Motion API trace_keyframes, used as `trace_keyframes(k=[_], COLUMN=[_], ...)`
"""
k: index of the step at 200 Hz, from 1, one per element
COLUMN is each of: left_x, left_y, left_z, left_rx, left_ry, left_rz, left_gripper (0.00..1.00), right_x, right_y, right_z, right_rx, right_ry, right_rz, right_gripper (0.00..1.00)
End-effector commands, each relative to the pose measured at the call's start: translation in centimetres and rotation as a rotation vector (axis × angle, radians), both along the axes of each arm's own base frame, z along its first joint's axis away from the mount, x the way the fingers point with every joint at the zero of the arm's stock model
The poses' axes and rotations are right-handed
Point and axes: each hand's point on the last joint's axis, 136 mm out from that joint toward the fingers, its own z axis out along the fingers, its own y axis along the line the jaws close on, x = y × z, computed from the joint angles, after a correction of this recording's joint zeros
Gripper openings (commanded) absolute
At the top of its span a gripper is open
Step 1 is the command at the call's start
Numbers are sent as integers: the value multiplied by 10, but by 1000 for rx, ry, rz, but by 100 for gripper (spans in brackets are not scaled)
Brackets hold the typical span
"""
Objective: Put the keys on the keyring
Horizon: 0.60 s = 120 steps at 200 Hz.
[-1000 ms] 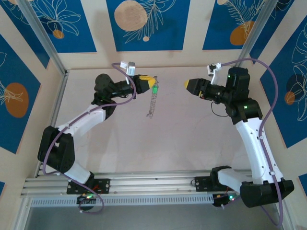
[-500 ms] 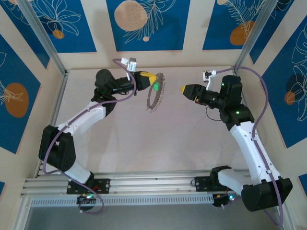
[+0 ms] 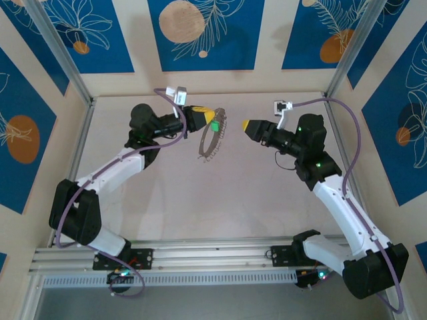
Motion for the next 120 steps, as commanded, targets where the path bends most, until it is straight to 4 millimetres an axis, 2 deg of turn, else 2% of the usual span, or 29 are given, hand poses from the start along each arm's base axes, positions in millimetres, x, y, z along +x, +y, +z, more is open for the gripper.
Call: trace_keyframes(k=[1,22,67,120], left_x=[-7,-6,-5,-2], left_y=[3,5,11,15], left_z=[25,31,39,40], left_rx=[-44,-54,-67,-62], left_ry=[-71,-74,-64,-59], left_rz=[-6,13,67,113], left_gripper=[0,0,0,0], right_x=[10,17,27,30], right_y=[-1,7,41,44], right_z=[20,28,40,52], right_rx=[2,18,27,49], right_ry=[-80,-94,-123,-203], right_rz=[-30,-19,69,159], right_gripper=[51,51,50,48])
